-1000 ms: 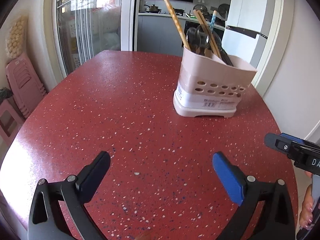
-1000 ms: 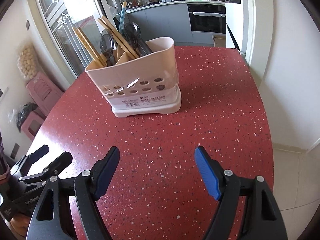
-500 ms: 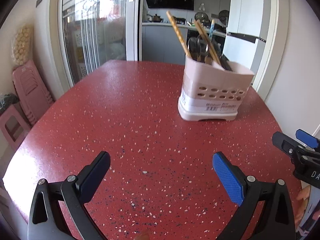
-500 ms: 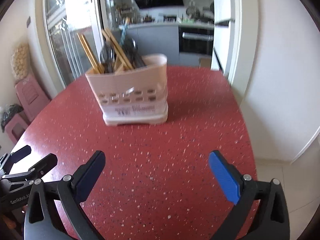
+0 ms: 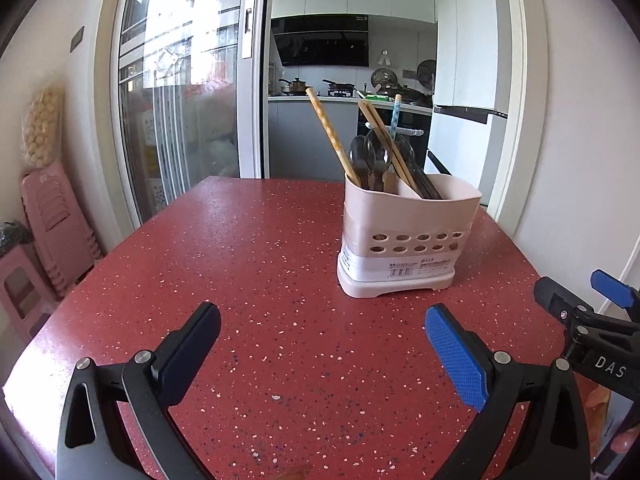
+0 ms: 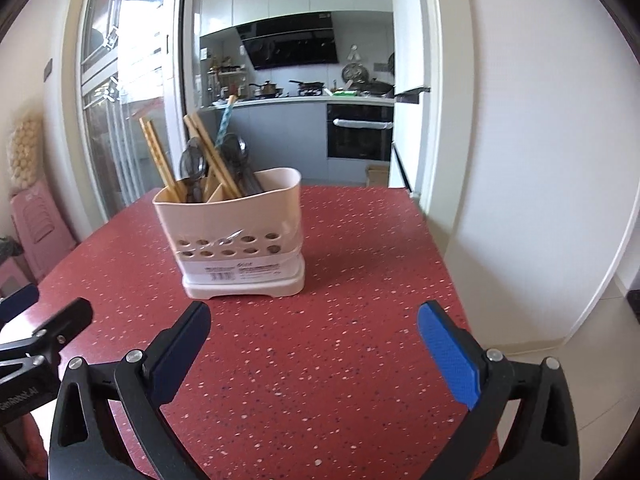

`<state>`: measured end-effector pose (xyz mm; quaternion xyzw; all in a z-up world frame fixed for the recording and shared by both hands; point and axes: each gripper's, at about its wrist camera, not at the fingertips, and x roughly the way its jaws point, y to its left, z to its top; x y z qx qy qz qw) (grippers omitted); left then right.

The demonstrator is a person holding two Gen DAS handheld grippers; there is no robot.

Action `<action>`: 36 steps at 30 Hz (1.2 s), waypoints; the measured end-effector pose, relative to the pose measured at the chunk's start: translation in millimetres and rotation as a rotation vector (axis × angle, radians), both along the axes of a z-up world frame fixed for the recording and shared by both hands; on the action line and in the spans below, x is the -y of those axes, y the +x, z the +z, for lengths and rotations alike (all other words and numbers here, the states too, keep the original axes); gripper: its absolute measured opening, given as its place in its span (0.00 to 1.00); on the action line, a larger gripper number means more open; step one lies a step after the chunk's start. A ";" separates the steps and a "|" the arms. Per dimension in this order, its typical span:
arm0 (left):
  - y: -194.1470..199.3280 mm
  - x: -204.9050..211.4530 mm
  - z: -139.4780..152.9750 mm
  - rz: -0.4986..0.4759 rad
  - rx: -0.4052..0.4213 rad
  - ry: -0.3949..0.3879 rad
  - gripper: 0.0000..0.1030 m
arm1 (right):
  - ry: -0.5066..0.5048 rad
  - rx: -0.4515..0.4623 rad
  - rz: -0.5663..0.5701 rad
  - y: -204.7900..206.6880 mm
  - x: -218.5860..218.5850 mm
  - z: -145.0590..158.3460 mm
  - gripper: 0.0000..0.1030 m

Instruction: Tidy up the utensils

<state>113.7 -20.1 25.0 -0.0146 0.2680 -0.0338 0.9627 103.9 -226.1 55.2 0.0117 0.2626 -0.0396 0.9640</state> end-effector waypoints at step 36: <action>4.6 1.0 -7.4 -0.008 -0.025 0.016 1.00 | -0.014 0.009 -0.003 -0.1 -3.9 -1.4 1.00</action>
